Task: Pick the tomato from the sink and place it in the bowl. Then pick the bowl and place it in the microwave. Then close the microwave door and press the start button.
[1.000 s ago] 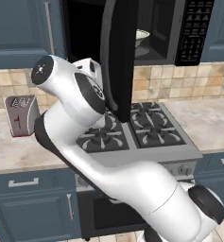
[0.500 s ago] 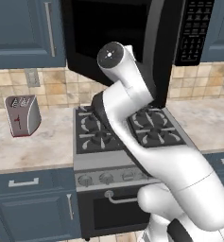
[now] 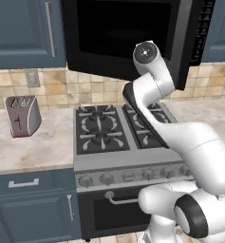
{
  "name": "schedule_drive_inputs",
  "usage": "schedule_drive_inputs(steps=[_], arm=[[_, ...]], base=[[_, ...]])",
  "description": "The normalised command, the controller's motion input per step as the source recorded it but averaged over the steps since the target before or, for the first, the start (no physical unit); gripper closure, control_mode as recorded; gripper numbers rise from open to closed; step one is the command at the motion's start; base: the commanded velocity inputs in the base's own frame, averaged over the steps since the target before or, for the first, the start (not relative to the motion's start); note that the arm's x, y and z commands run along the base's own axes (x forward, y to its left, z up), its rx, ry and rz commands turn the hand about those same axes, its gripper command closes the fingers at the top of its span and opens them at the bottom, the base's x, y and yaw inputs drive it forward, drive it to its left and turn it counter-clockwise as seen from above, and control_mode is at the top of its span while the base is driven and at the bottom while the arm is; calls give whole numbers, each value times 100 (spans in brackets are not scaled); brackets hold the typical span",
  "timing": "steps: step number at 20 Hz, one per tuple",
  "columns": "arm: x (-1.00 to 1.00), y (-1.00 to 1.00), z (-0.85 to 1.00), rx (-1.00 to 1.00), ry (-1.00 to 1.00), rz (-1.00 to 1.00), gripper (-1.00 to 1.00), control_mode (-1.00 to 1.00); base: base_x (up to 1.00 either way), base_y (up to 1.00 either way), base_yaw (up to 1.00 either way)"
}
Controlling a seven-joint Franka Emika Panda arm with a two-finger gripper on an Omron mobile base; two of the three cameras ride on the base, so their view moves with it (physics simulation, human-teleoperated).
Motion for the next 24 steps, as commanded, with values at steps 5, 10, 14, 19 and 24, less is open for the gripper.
schedule_drive_inputs(steps=[5, 10, 14, 19, 24], arm=[[100, -27, 0, 0, 0, 0, -100, -100], [90, -3, 0, 0, 0, 0, -100, -100], [72, -2, 0, 0, 0, 0, -100, -100], [73, -7, 0, 0, 0, 0, -100, -100], [53, -17, 0, 0, 0, 0, -100, -100]], base=[[0, 0, 0], [0, 0, 0], [0, 0, 0], [0, 0, 0], [0, 0, 0]])
